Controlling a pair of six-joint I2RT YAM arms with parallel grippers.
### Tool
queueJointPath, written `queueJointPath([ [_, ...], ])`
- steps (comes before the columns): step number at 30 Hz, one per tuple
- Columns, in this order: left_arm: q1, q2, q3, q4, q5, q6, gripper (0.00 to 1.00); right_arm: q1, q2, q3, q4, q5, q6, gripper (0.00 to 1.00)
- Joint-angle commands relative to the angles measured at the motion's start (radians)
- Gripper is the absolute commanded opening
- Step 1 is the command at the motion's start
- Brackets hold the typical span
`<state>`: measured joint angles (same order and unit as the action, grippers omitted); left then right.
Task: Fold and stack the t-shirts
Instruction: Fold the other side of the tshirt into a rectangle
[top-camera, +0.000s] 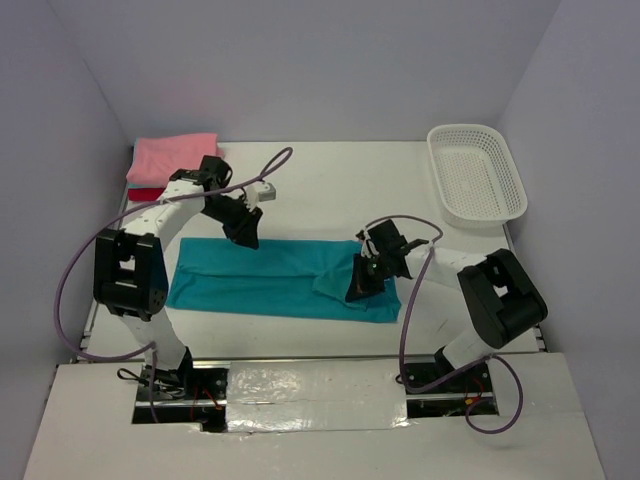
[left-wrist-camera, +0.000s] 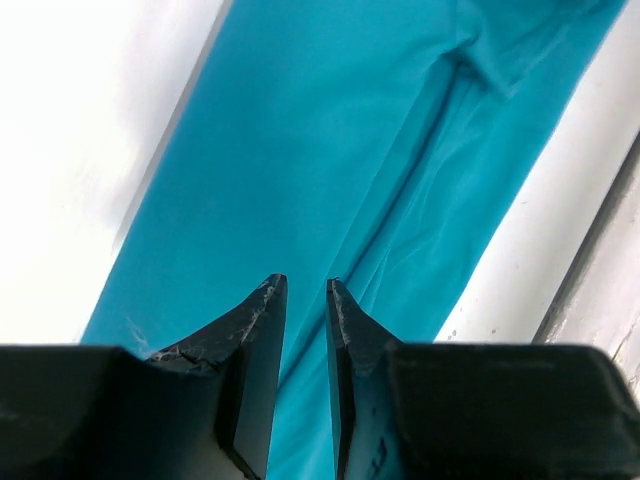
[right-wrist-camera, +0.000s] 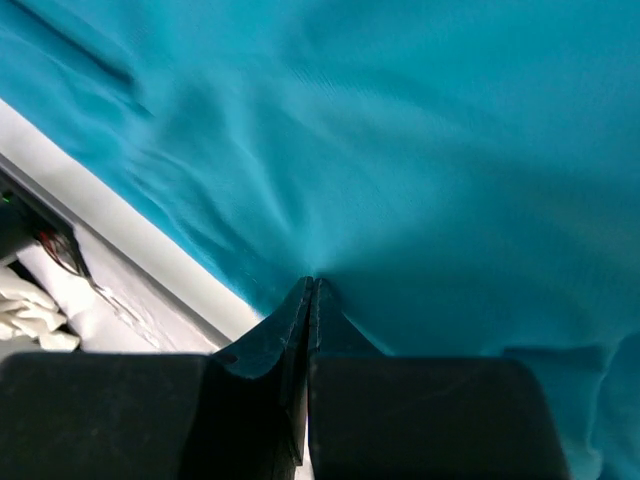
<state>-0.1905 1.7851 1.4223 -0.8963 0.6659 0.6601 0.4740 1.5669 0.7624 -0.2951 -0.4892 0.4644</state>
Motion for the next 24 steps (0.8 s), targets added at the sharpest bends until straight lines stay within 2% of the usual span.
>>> queueJointPath([
  [1,0.043,-0.067,-0.049,0.031,-0.002,-0.036,0.35,0.025,-0.050,-0.083,0.089,-0.002,0.063,0.00],
  [5,0.129,-0.087,-0.072,0.048,-0.020,-0.051,0.35,0.028,-0.025,-0.092,0.065,0.015,0.063,0.00],
  [9,0.186,-0.104,-0.065,0.054,-0.046,-0.075,0.35,0.031,-0.090,-0.058,-0.001,0.099,0.037,0.00],
  [12,0.232,-0.108,-0.062,0.103,-0.156,-0.152,0.35,0.031,-0.129,0.020,-0.099,0.165,0.033,0.18],
  [13,0.255,-0.108,-0.062,0.129,-0.226,-0.177,0.36,0.029,-0.145,0.059,-0.130,0.191,0.054,0.30],
  [15,0.290,-0.112,-0.066,0.152,-0.287,-0.244,0.40,0.015,-0.221,0.083,-0.232,0.300,0.100,0.46],
  [16,0.333,-0.118,-0.071,0.164,-0.307,-0.263,0.42,0.003,-0.253,0.078,-0.265,0.334,0.155,0.60],
  [17,0.356,-0.122,-0.077,0.195,-0.349,-0.281,0.47,-0.015,-0.286,0.071,-0.323,0.360,0.183,0.65],
  [19,0.396,-0.121,-0.095,0.232,-0.409,-0.323,0.50,-0.088,-0.379,0.011,-0.363,0.389,0.223,0.80],
  [24,0.404,-0.055,-0.129,0.319,-0.567,-0.312,0.50,-0.147,-0.493,-0.141,-0.415,0.356,0.278,0.84],
])
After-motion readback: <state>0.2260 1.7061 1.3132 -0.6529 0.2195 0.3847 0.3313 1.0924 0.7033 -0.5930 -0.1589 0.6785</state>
